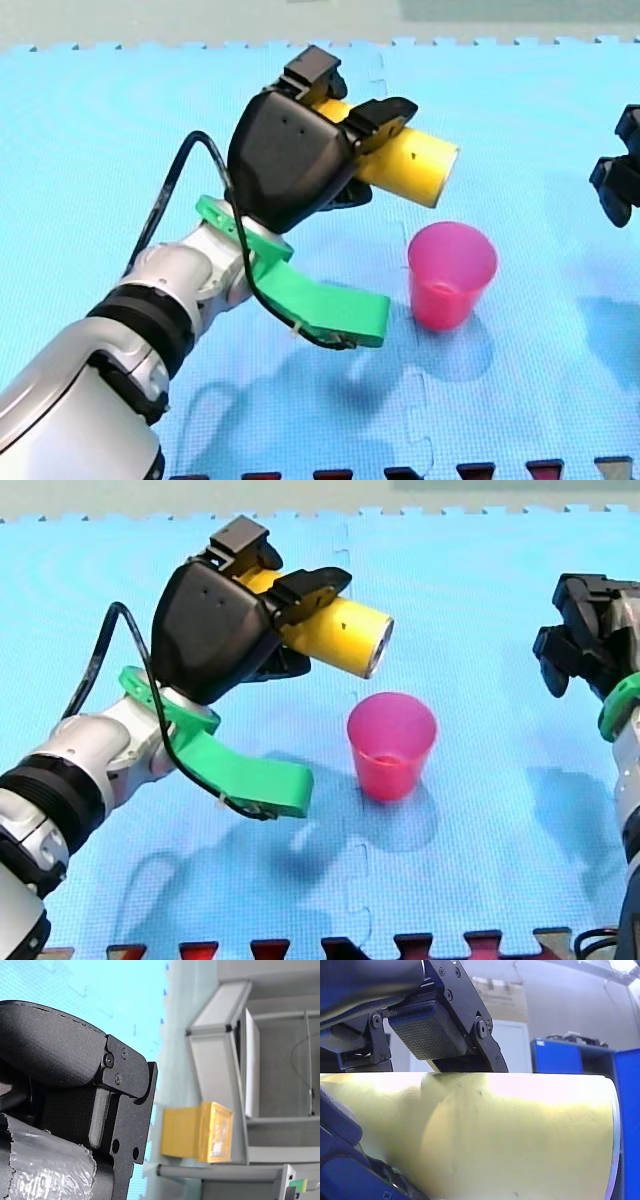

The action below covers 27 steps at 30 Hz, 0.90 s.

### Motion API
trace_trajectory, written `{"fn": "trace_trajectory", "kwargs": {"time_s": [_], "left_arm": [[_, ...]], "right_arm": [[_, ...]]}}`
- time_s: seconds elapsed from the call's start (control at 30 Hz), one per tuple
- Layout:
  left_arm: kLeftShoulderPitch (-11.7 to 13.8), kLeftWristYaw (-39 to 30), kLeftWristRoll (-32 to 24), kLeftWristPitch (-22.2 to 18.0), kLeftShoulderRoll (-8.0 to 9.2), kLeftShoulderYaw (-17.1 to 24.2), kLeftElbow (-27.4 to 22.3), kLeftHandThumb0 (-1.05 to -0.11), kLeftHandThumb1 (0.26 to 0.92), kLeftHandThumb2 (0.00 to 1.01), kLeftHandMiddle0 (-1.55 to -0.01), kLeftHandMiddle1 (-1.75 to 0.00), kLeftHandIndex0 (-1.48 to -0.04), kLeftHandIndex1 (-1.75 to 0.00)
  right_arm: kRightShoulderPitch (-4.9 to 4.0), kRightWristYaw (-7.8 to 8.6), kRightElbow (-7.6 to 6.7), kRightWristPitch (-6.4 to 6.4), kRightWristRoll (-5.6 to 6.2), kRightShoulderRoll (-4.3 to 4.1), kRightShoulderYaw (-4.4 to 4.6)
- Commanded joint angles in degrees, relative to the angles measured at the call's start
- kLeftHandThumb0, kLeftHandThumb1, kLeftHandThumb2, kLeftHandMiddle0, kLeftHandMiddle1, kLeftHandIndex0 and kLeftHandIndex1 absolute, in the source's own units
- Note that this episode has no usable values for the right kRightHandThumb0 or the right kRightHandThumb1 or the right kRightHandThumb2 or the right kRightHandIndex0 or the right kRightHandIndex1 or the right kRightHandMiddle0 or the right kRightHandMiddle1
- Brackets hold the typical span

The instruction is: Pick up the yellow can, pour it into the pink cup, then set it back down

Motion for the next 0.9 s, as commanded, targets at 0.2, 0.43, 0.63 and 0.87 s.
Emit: {"fn": "trace_trajectory", "kwargs": {"time_s": [0.2, 0.43, 0.63, 0.87], "left_arm": [[-1.0, 3.1, 2.1, 2.4, 0.65, -1.6, -0.2, -0.359, 0.836, 0.00, -0.78, -1.74, -1.32, -0.03], [-1.4, 3.7, 2.6, 3.3, 0.75, -2.4, -0.1, -0.357, 0.839, 0.00, -0.79, -1.73, -1.32, -0.03], [-1.5, 4.4, 3.4, 4.3, 0.63, -3.2, 0.2, -0.356, 0.841, 0.00, -0.80, -1.72, -1.32, -0.03], [-1.8, 4.5, 4.3, 5.7, 0.79, -4.2, 0.1, -0.351, 0.845, 0.00, -0.79, -1.72, -1.33, -0.04]], "right_arm": [[-0.09, -0.41, 0.02, -0.26, -0.29, -0.19, 0.17], [-0.07, -0.49, 0.08, -0.23, -0.45, -0.28, 0.31], [-0.08, -0.63, 0.09, -0.26, -0.59, -0.38, 0.45], [-0.05, -0.68, 0.04, -0.29, -0.58, -0.34, 0.47]]}}
